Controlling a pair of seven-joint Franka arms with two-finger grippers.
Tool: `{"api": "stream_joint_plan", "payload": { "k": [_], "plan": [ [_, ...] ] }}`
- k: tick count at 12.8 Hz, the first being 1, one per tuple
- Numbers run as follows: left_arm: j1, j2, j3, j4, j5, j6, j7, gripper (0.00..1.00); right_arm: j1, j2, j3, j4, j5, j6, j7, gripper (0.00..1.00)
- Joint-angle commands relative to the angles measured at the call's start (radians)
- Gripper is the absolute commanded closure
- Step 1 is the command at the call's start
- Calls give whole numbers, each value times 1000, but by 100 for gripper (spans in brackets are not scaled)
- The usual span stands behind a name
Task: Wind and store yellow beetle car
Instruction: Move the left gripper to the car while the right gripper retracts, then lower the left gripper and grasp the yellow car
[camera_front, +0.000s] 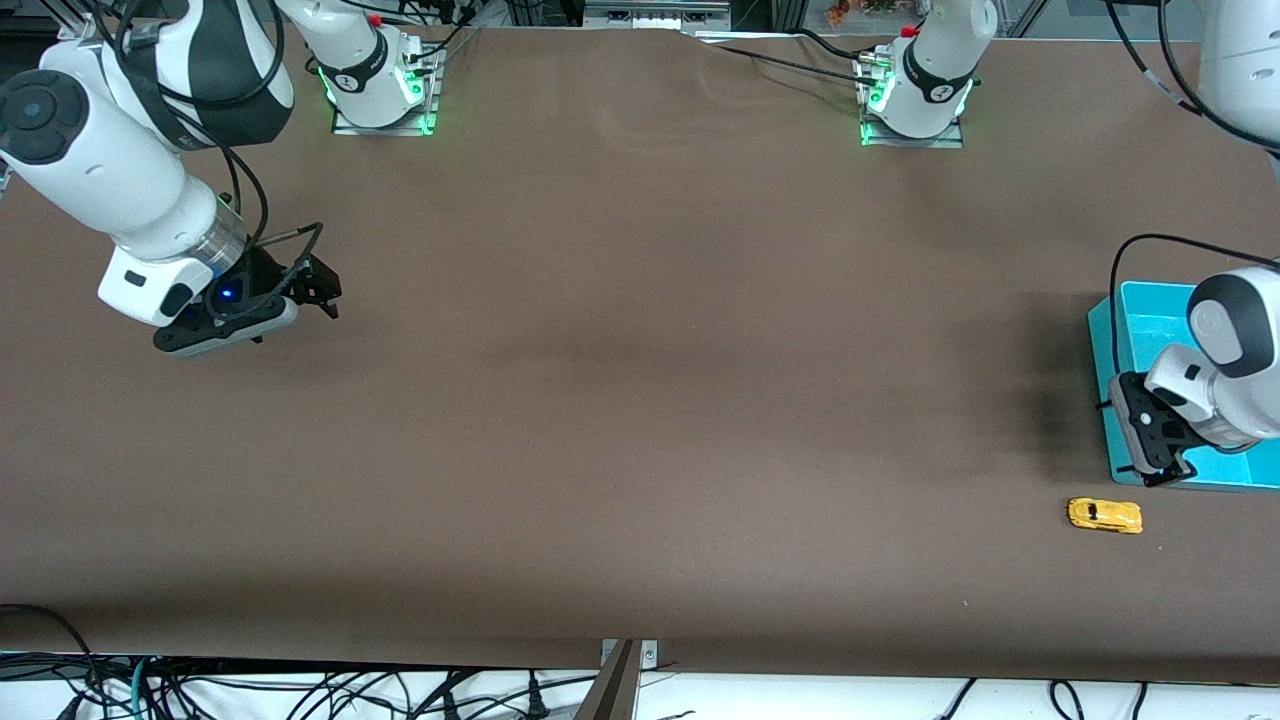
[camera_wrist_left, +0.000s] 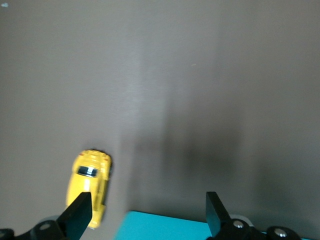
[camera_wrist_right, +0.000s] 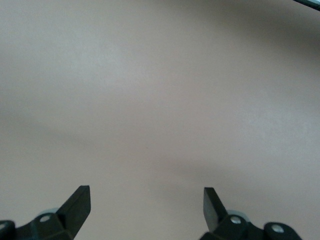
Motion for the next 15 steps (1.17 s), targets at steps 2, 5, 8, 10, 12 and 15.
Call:
{"api": "stream_joint_plan", "payload": {
  "k": [2, 5, 8, 10, 12, 15],
  "plan": [
    [0, 116, 2, 71, 14, 142, 127, 0, 54, 1, -57, 41, 24, -38, 56, 0],
    [5, 187, 7, 149, 14, 152, 161, 0, 62, -5, -63, 44, 24, -42, 65, 0],
    [5, 211, 30, 161, 8, 162, 156, 0, 95, -28, -132, 102, 36, -166, 66, 0],
    [5, 242, 30, 210, 8, 169, 151, 0, 98, -53, -162, 102, 62, -219, 66, 0],
    [3, 253, 35, 219, 3, 170, 142, 0, 98, -57, -169, 101, 62, -220, 62, 0],
    [2, 282, 36, 258, 3, 170, 115, 0, 100, -56, -169, 95, 62, -220, 63, 0]
  ]
}}
